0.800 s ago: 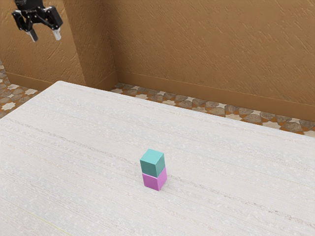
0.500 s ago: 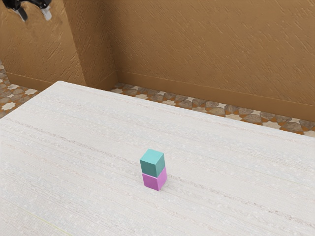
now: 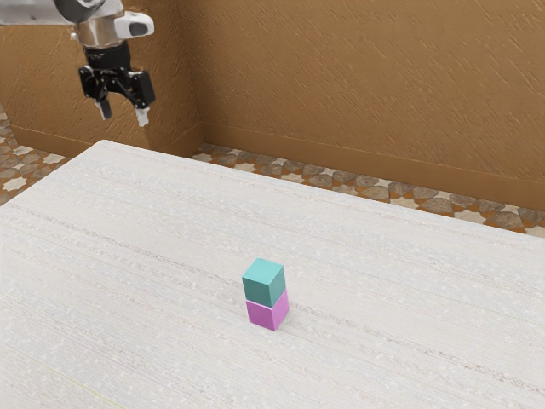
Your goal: Pick up the blue block with one arm, and put the blue block on the table with one arm
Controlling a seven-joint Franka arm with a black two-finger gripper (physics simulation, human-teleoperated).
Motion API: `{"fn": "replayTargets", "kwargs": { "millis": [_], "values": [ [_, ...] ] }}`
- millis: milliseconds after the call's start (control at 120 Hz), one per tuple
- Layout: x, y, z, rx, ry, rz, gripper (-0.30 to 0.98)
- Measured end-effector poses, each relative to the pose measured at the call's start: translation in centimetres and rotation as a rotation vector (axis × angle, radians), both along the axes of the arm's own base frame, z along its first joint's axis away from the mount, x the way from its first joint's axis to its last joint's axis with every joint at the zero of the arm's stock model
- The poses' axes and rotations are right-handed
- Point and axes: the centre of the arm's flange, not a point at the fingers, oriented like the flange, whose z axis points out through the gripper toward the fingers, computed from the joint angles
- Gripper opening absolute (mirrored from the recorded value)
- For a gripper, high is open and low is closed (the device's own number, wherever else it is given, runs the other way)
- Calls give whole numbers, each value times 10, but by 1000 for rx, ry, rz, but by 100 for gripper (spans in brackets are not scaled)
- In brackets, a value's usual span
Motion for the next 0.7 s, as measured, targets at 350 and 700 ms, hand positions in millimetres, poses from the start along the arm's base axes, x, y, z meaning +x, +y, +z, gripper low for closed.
{"fn": "replayTargets", "kwargs": {
  "millis": [350, 700],
  "values": [
    [47, -6, -110, 5, -9, -18, 66],
    [31, -89, -157, -36, -23, -102, 66]
  ]
}}
